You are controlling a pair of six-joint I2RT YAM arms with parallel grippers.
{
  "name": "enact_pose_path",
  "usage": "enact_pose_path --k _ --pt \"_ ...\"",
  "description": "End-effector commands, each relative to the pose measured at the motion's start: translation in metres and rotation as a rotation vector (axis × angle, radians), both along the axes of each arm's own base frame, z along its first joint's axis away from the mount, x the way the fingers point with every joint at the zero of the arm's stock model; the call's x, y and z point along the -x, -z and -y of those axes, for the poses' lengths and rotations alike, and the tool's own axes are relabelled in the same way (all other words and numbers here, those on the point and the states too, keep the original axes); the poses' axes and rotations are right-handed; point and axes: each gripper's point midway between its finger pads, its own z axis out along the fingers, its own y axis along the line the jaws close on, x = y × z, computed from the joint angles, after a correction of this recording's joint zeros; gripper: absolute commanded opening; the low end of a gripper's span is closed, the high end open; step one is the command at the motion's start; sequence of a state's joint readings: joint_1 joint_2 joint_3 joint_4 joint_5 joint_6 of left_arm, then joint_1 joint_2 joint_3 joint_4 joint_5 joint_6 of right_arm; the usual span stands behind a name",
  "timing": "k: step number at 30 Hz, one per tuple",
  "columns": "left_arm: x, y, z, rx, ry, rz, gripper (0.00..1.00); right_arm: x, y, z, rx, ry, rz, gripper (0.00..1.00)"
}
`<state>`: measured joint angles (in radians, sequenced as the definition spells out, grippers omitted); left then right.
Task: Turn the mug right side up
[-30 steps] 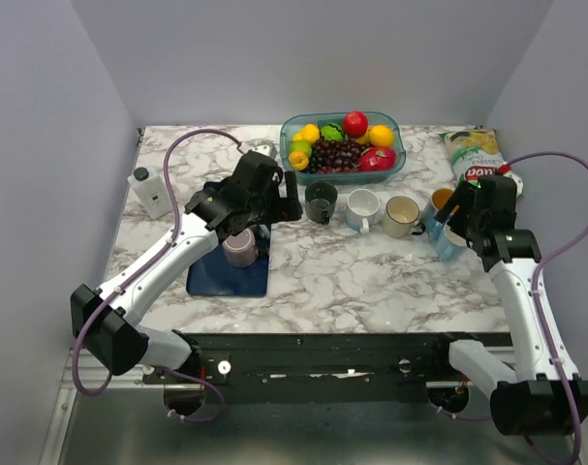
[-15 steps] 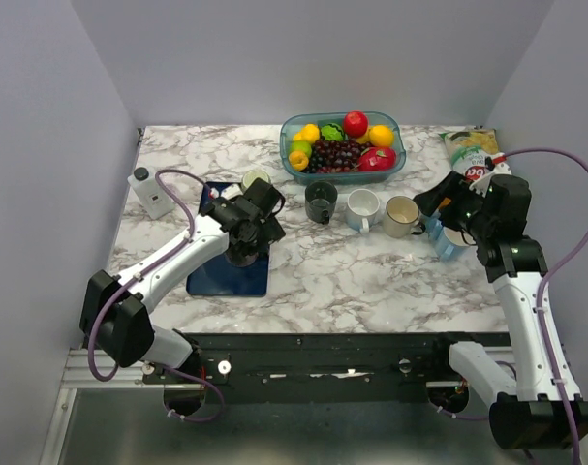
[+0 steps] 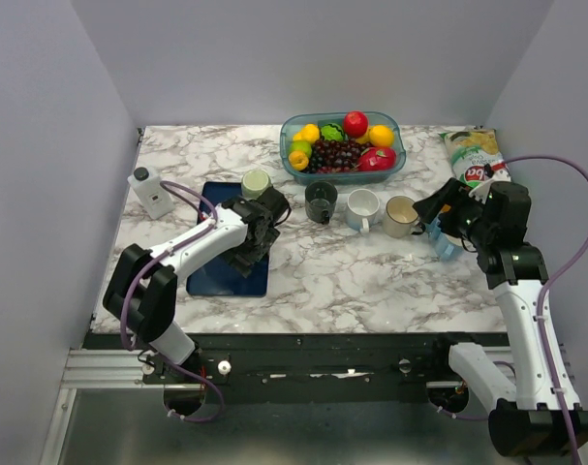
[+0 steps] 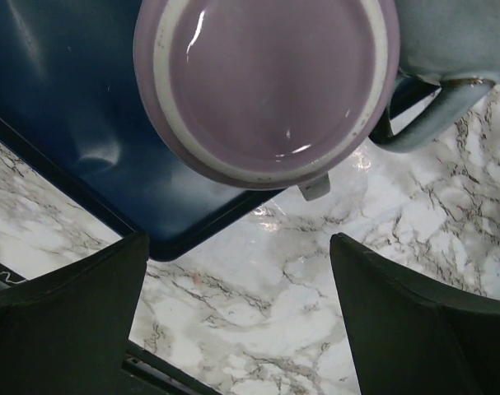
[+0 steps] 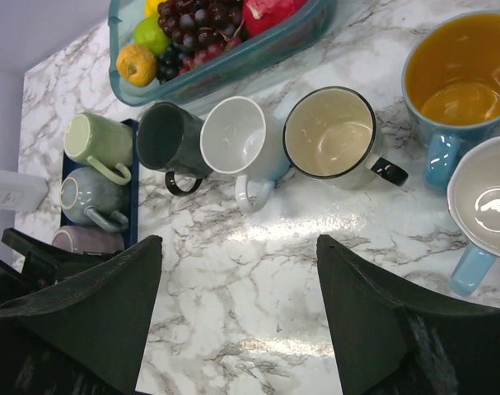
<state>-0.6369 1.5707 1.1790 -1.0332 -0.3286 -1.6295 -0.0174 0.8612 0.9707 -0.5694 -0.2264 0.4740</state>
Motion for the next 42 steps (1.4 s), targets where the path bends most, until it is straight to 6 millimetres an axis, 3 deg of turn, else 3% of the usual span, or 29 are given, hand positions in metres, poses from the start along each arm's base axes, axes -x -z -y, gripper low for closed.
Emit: enact_pose_path --k 1,5,12,24,34,42 --pt "-0.012 0.0 -0.015 -0.025 -0.125 0.058 0.98 0.01 0.011 0.004 0.005 0.018 -0.036 0.82" --pt "-0.021 -0.002 -0.029 -0.041 -0.185 0.107 0.95 0.014 0.014 0.004 0.008 0.021 -0.043 0.82" --pt "-0.029 0.006 -0.036 -0.055 -0.205 0.092 0.92 0.014 0.018 0.006 0.012 0.029 -0.051 0.82" --pt "-0.015 0.023 -0.041 -0.031 -0.181 0.049 0.77 0.012 0.023 0.007 0.017 0.032 -0.067 0.82" --pt "-0.006 0.02 -0.051 -0.025 -0.178 0.086 0.65 0.014 0.03 0.005 0.005 0.026 -0.078 0.81" --pt "-0.004 0.021 -0.055 -0.047 -0.173 0.084 0.49 0.016 0.033 0.004 0.005 0.022 -0.084 0.8"
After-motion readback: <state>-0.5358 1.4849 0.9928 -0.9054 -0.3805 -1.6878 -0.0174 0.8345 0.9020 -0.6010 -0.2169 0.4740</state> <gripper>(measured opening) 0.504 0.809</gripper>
